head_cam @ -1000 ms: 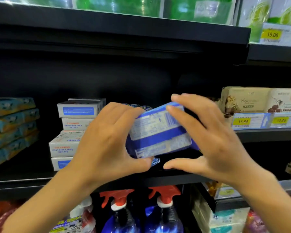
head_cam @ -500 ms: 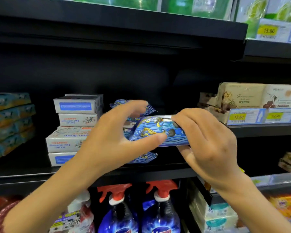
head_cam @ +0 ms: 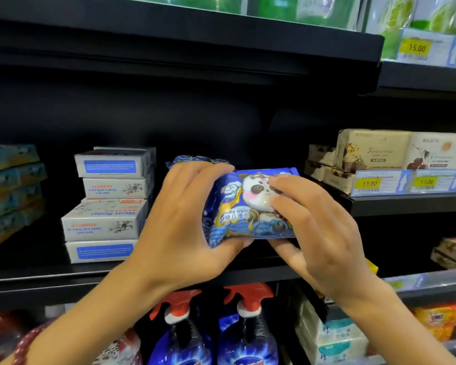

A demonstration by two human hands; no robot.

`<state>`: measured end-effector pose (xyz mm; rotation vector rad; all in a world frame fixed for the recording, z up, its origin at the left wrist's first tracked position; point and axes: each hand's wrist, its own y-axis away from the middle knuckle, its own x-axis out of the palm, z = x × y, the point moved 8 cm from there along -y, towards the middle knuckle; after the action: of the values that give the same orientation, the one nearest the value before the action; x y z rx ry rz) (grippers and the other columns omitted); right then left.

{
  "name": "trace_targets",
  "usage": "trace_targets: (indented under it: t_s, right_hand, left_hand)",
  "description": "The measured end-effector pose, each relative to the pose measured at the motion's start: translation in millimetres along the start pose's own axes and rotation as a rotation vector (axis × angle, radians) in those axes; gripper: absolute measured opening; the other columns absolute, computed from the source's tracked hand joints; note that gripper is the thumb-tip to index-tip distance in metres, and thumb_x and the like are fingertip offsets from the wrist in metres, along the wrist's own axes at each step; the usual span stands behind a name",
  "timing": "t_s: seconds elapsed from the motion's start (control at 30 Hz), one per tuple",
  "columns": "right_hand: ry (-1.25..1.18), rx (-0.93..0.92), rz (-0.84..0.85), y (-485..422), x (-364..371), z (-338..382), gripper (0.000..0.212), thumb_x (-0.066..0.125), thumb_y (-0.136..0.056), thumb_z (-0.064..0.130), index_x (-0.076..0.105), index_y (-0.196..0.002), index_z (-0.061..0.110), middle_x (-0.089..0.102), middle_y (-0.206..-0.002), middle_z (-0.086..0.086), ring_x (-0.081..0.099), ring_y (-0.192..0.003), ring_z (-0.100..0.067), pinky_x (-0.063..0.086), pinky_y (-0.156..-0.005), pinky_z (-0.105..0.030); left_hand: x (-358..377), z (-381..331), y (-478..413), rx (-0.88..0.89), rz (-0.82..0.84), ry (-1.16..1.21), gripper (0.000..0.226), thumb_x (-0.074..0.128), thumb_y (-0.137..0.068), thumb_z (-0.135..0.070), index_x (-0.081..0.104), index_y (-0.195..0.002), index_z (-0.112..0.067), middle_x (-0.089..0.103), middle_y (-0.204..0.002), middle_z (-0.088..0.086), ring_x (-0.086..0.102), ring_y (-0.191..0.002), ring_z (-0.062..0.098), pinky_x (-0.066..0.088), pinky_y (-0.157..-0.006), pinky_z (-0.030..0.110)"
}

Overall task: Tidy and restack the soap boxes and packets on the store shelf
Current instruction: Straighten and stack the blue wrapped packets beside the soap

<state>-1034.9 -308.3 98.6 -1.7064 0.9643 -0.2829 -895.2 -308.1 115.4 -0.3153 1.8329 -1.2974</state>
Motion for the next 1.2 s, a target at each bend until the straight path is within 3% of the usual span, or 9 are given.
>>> trace_targets:
  t_s: [0.1,0.23,0.4,0.5,0.57,0.73,0.93,1.03,1.2]
  right_hand:
    - [-0.131,0.139,0.249,1,4,-13,0.069,0.068,-0.076,0.044,0.046,-0.130,0.008,0.044,-0.137,-0.009,0.043,-0.128,-0.023,0.038,-0.105,-0.039]
    - [-0.213,0.213,0.485,8,12,-25,0.084,0.072,-0.066,0.048,0.043,-0.137,0.013,0.049,-0.132,-0.002,0.045,-0.123,-0.018,0.041,-0.099,-0.045]
    - [-0.171,0.375,0.442,34,15,-40,0.083,0.078,-0.063,0.046,0.047,-0.134,0.014,0.055,-0.119,0.003,0.052,-0.109,-0.015,0.048,-0.084,-0.029]
    - [-0.193,0.622,0.397,59,20,-59,0.085,0.079,-0.063,0.047,0.044,-0.136,0.020,0.049,-0.118,0.013,0.045,-0.110,-0.004,0.041,-0.082,-0.019]
    - [-0.115,0.695,0.471,71,30,-66,0.086,0.074,-0.065,0.052,0.040,-0.138,0.022,0.050,-0.122,0.011,0.045,-0.112,-0.007,0.042,-0.084,-0.022]
    - [0.065,0.649,0.709,72,55,-75,0.084,0.065,-0.073,0.058,0.031,-0.142,0.022,0.046,-0.129,0.004,0.039,-0.117,-0.016,0.035,-0.090,-0.023]
    - [-0.029,0.615,0.946,60,102,-84,0.072,0.066,-0.078,0.051,0.039,-0.139,0.023,0.047,-0.132,0.001,0.038,-0.123,-0.020,0.040,-0.097,-0.035]
    - [-0.078,0.662,0.927,60,116,-90,0.066,0.068,-0.080,0.042,0.041,-0.139,0.030,0.044,-0.138,0.005,0.033,-0.128,-0.017,0.040,-0.099,-0.038]
    - [-0.129,0.667,0.878,60,134,-91,0.063,0.064,-0.086,0.030,0.036,-0.142,0.028,0.033,-0.148,0.007,0.025,-0.135,-0.013,0.029,-0.106,-0.028]
  left_hand:
    - [5,-10,3,0.156,-0.025,-0.120,0.068,0.073,-0.069,-0.038,0.056,-0.120,0.003,0.055,-0.112,0.014,0.049,-0.104,0.026,0.037,-0.093,0.029]
    - [25,-14,11,0.215,0.038,-0.126,0.067,0.074,-0.071,-0.035,0.057,-0.120,0.006,0.056,-0.113,0.018,0.051,-0.105,0.032,0.038,-0.094,0.035]
    - [38,-7,24,0.130,-0.011,-0.147,0.065,0.072,-0.076,-0.035,0.055,-0.128,-0.001,0.054,-0.122,0.016,0.050,-0.113,0.029,0.037,-0.099,0.033]
    - [32,4,40,0.052,-0.092,-0.142,0.045,0.068,-0.077,-0.036,0.066,-0.107,-0.003,0.058,-0.105,0.008,0.053,-0.099,0.021,0.041,-0.087,0.026]
    - [40,12,51,0.028,-0.039,-0.157,0.034,0.064,-0.078,-0.040,0.069,-0.087,-0.007,0.063,-0.089,0.002,0.058,-0.084,0.020,0.044,-0.074,0.026]
    - [66,26,68,-0.032,0.153,-0.207,0.038,0.056,-0.077,-0.048,0.075,-0.079,-0.015,0.068,-0.080,-0.008,0.065,-0.072,0.014,0.047,-0.063,0.023]
    - [70,28,68,-0.053,0.133,-0.187,0.015,0.073,-0.065,-0.031,0.076,-0.071,-0.018,0.069,-0.072,-0.011,0.066,-0.066,0.010,0.050,-0.056,0.023]
    - [69,31,68,-0.071,0.113,-0.166,0.015,0.074,-0.063,-0.031,0.076,-0.070,-0.017,0.070,-0.072,-0.011,0.067,-0.065,0.009,0.052,-0.056,0.021]
    - [69,32,68,-0.081,0.107,-0.161,0.017,0.084,-0.061,-0.029,0.076,-0.069,-0.017,0.070,-0.071,-0.010,0.067,-0.064,0.008,0.052,-0.055,0.022]
